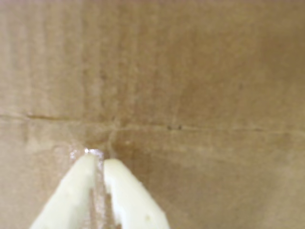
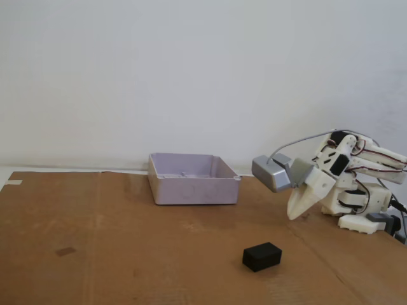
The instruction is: Grasp a block and put it in the box.
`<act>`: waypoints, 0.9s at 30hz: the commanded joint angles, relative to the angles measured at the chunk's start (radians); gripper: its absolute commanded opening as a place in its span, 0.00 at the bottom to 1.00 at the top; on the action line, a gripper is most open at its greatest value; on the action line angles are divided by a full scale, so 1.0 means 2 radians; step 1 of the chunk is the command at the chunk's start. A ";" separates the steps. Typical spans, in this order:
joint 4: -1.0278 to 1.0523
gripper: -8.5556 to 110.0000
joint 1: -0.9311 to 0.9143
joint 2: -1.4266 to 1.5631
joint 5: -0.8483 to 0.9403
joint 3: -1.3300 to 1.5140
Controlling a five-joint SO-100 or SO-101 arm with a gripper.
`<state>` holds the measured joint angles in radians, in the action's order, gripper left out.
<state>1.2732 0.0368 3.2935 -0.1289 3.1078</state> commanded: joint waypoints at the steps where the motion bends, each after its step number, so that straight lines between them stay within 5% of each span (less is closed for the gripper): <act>1: 0.087 0.07 -0.003 -0.004 -0.001 0.022; 27: 0.082 0.07 -0.004 -0.012 -0.004 0.017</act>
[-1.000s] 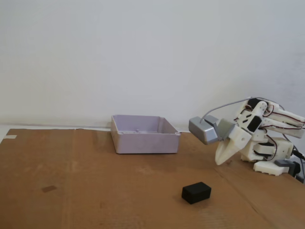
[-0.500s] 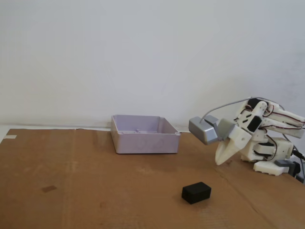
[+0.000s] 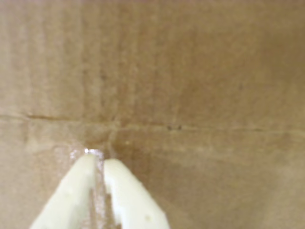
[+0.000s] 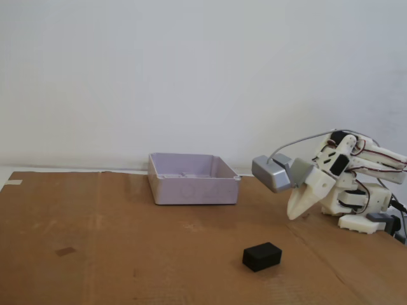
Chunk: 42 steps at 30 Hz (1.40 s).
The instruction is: Grasp a block and put it in the box.
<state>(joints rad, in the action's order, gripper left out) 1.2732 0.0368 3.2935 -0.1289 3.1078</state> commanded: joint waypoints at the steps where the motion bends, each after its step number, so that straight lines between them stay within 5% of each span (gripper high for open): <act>1: 0.082 0.07 -0.004 -0.012 -0.004 0.012; 11: 0.072 0.07 -0.004 -0.013 -0.005 -0.021; 23: -0.146 0.07 0.002 -0.117 -0.005 -0.060; 42: -0.278 0.07 0.003 -0.269 -0.001 -0.236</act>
<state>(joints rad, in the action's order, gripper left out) 0.8084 0.0399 2.7612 -0.1381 2.7811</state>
